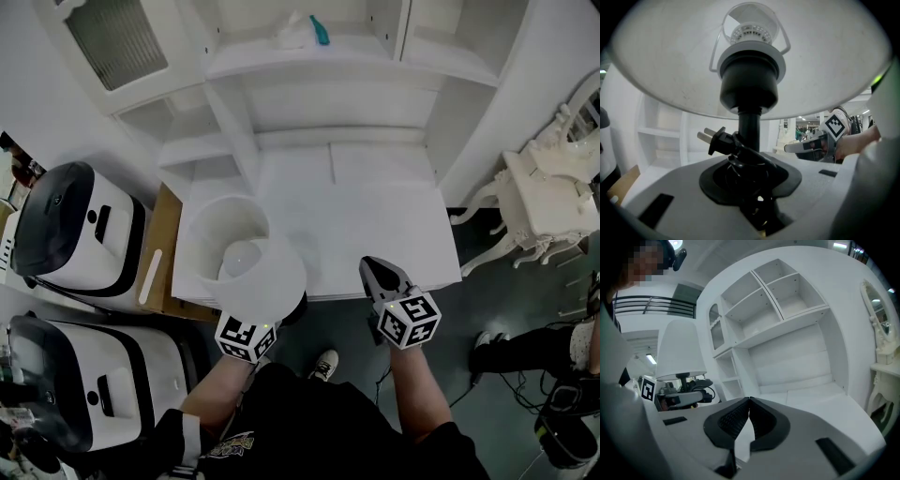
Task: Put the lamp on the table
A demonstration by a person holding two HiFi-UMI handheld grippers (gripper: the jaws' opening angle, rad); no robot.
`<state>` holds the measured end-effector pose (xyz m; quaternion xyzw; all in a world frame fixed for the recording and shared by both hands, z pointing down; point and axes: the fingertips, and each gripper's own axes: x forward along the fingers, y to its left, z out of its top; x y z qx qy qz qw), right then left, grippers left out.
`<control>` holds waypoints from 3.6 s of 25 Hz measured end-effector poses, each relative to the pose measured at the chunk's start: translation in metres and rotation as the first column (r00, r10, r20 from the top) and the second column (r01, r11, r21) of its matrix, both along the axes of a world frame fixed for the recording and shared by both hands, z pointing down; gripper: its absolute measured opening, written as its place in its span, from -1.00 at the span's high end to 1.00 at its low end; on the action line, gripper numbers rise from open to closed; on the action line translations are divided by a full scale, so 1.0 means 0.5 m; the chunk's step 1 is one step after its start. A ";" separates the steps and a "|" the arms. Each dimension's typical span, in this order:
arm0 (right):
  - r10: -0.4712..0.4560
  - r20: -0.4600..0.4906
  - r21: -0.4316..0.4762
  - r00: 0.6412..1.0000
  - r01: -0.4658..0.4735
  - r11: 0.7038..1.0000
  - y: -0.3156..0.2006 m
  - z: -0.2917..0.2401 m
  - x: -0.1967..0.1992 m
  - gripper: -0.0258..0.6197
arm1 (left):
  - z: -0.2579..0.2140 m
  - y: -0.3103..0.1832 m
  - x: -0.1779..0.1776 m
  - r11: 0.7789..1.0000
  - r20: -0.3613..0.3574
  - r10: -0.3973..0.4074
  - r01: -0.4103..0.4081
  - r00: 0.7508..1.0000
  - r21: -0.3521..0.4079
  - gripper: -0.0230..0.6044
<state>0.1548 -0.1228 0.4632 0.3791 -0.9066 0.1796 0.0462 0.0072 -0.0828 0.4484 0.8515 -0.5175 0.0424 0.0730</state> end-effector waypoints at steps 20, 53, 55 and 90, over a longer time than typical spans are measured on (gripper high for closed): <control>0.049 0.017 -0.011 0.999 -0.049 0.999 -0.038 0.005 0.040 0.84 | 0.019 -0.079 0.018 1.000 0.040 0.014 -0.014 0.999 0.003 0.54; 0.183 -0.048 -0.150 0.982 -0.189 0.970 -0.334 0.160 -0.024 0.84 | 0.162 -0.495 -0.045 0.994 0.063 0.112 -0.111 0.992 -0.018 0.54; 0.191 -0.050 -0.160 0.980 -0.197 0.967 -0.350 0.173 -0.022 0.84 | 0.174 -0.521 -0.043 0.993 0.064 0.114 -0.113 0.991 -0.020 0.54; 0.262 -0.080 -0.258 0.962 -0.274 0.926 -0.468 0.312 -0.020 0.84 | 0.272 -0.799 -0.059 0.997 0.036 0.075 -0.076 0.997 0.019 0.53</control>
